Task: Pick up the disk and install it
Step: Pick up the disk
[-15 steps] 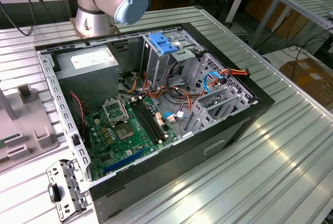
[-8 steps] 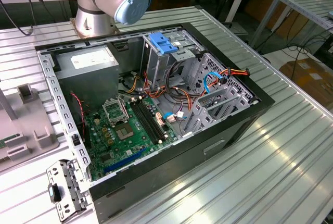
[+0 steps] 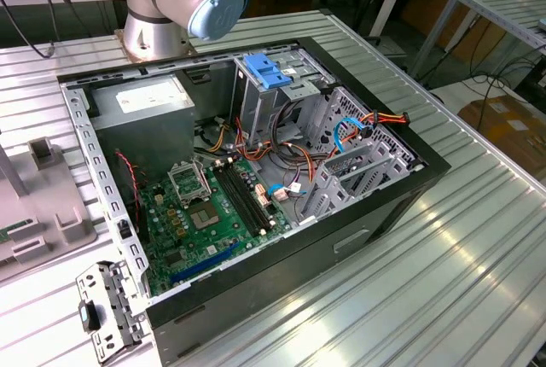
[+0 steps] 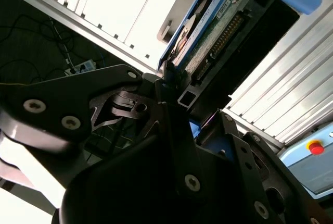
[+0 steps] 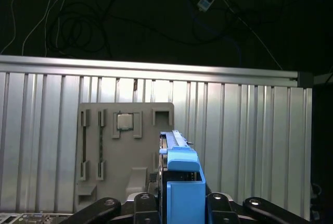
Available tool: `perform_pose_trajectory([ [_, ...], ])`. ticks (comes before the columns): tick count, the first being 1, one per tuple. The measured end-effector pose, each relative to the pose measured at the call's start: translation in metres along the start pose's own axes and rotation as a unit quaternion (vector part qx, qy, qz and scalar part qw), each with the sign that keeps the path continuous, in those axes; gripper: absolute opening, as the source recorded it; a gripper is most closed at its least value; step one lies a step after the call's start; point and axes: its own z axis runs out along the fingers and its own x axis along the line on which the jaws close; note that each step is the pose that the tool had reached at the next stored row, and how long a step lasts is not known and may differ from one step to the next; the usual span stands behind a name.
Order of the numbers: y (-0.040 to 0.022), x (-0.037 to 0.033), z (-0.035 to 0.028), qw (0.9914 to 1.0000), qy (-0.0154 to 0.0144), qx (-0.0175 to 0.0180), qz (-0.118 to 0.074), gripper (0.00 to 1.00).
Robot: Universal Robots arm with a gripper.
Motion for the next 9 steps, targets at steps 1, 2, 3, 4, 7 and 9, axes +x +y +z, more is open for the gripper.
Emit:
perform_pose_trajectory([
  [1,-0.0005,0.0000,0.0000,1.00000,0.0000,0.0000,0.000,0.37],
  [2,-0.0010,0.0000,0.0000,1.00000,0.0000,0.0000,0.000,0.37],
  [3,-0.0017,0.0001,-0.0001,1.00000,0.0000,0.0000,0.000,0.37],
  [4,-0.0023,0.0001,-0.0001,1.00000,0.0000,0.0000,0.000,0.37],
  [7,-0.0037,0.0001,-0.0002,1.00000,0.0000,0.0000,0.000,0.37],
  [9,-0.0095,0.0004,-0.0004,1.00000,0.0001,0.0000,0.000,0.37],
])
